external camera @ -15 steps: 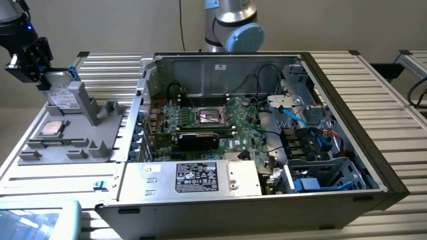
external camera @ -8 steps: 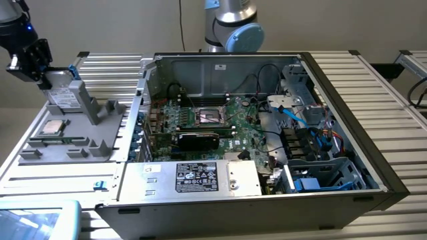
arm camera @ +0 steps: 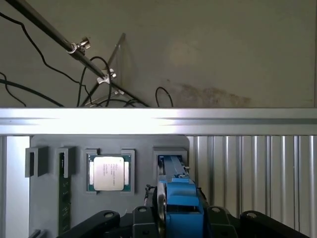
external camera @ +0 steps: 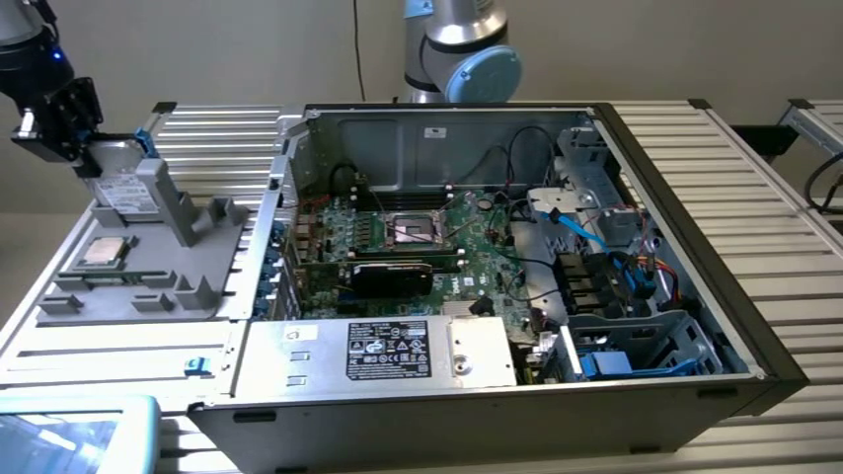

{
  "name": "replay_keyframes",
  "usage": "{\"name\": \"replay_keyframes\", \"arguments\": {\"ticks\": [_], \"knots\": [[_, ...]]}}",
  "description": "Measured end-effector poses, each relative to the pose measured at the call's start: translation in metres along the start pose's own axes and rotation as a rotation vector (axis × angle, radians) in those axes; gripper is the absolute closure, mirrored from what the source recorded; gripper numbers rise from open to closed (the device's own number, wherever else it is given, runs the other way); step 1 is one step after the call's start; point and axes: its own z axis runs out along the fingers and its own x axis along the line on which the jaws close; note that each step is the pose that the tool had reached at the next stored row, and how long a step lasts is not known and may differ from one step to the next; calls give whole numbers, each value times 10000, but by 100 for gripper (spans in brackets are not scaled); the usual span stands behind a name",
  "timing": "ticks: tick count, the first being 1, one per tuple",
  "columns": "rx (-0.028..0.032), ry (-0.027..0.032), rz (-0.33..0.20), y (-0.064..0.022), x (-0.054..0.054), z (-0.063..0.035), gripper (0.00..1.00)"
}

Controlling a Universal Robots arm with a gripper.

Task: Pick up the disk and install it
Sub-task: 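Pick up the disk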

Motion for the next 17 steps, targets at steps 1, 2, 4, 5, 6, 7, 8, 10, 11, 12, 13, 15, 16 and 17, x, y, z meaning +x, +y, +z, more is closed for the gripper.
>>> {"name": "replay_keyframes", "arguments": {"ticks": [1,2,4,5,6,7,8,10,11,12,13,15,16,17], "knots": [[0,0,0,0,0,-13,62],[-1,0,0,0,-1,-20,62],[1,-1,-1,-1,-1,-22,62],[1,-1,-1,-1,-1,-22,62],[1,0,-1,-1,-1,-22,62],[0,0,0,0,-1,-23,62],[-1,0,-1,0,-1,-23,62],[-3,0,-1,0,-1,-23,62],[-3,0,0,0,-1,-22,62],[-4,1,0,0,-1,-22,62],[-4,0,0,0,-1,-21,60],[-1,0,0,0,-1,-20,54],[-1,0,0,0,-1,-20,54],[-1,0,0,0,-1,-19,48]]}}
